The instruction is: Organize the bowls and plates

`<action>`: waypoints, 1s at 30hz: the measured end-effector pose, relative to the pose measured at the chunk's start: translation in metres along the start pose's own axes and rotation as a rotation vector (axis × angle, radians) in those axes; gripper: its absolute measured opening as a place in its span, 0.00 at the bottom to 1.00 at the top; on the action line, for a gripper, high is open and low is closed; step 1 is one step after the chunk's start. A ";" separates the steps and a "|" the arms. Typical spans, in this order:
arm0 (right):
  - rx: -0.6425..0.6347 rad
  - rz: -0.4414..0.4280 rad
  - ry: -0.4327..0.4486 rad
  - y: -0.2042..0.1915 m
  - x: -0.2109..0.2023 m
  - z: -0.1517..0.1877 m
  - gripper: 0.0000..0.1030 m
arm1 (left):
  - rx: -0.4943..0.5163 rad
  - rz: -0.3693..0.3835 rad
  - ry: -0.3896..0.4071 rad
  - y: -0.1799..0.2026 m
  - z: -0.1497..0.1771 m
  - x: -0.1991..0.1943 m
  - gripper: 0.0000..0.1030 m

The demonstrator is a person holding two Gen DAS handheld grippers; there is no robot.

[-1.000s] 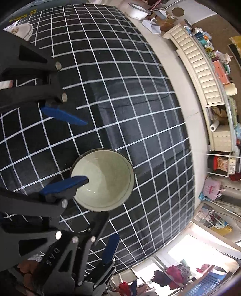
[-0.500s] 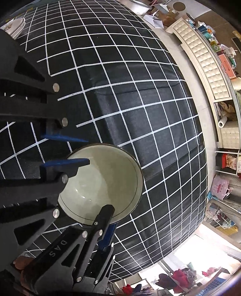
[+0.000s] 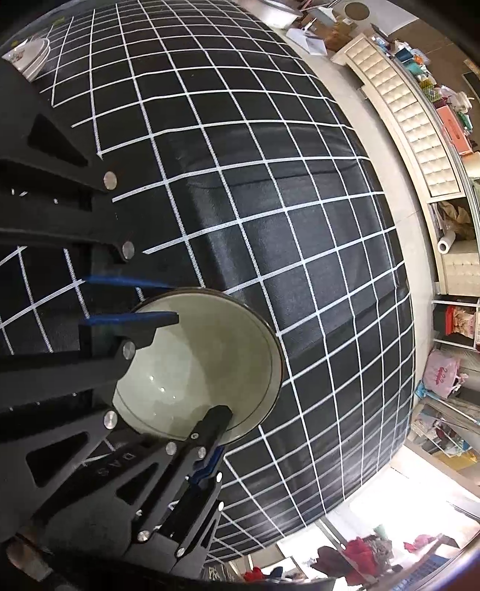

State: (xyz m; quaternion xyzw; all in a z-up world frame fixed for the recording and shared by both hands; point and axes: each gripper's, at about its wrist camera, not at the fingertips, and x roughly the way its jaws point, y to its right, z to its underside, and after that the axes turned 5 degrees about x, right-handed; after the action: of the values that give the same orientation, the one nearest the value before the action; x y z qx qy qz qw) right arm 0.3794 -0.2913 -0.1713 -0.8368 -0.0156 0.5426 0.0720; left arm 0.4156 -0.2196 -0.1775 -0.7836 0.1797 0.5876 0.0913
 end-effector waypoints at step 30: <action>-0.182 -0.117 0.087 -0.145 -0.120 0.050 0.09 | -0.165 -0.063 0.177 -0.102 0.151 -0.193 0.09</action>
State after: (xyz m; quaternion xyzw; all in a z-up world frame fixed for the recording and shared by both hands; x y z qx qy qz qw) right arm 0.2925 -0.1550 -0.0626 -0.8603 -0.1105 0.4968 0.0278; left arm 0.2738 -0.0389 -0.0450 -0.8425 0.1134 0.5259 0.0287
